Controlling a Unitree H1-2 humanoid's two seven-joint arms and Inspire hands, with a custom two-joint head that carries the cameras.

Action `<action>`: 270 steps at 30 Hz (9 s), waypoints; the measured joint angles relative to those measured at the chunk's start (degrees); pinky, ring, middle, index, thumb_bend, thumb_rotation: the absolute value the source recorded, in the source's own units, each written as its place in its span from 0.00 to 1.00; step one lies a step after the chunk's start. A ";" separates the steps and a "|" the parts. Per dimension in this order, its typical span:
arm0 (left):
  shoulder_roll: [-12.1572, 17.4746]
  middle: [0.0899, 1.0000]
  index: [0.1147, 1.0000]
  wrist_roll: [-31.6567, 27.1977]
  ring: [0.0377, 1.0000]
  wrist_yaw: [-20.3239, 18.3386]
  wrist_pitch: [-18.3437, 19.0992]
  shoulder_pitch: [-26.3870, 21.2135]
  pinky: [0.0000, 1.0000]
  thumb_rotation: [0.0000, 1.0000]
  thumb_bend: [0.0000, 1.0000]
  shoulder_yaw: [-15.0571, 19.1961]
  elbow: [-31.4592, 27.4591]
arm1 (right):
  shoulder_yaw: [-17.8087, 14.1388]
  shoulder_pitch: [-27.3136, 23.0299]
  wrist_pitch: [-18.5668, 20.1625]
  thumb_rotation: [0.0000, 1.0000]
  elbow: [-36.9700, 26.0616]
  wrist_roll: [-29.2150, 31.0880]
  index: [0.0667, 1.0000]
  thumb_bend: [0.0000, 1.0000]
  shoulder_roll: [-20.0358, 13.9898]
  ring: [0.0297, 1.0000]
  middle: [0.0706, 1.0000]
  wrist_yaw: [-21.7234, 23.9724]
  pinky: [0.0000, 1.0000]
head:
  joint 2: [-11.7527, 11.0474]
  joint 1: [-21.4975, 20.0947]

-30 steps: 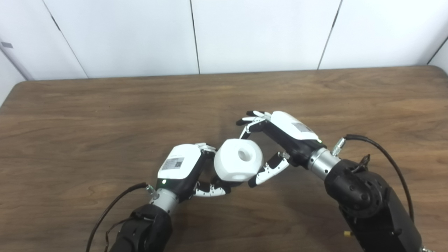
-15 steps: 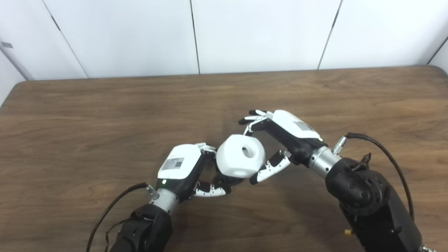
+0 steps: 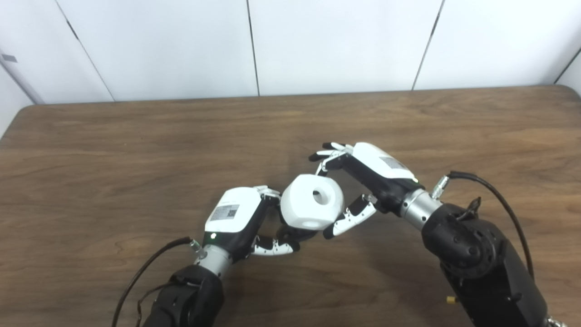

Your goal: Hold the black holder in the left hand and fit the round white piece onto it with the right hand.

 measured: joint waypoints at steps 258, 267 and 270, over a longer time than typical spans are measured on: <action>-1.85 0.81 0.80 9.77 0.85 -14.42 3.94 -2.24 0.83 0.20 0.94 -1.19 -5.02 | -8.10 -8.01 2.58 0.54 -5.48 -5.45 0.77 1.00 -1.95 0.97 0.91 19.21 0.93 | 2.46 1.93; -2.99 0.82 0.87 13.34 0.86 -18.72 4.47 -2.28 0.84 0.23 0.94 -0.05 -6.61 | -8.44 -8.00 2.57 0.54 -4.93 -4.98 0.77 1.00 -2.05 0.98 0.91 18.99 0.94 | 2.46 1.93; -3.36 0.83 0.87 13.63 0.87 -21.02 4.67 -2.17 0.84 0.23 0.93 0.92 -7.66 | -8.41 -8.00 2.55 0.55 -4.70 -4.62 0.77 1.00 -2.07 0.97 0.91 18.82 0.95 | 2.37 2.28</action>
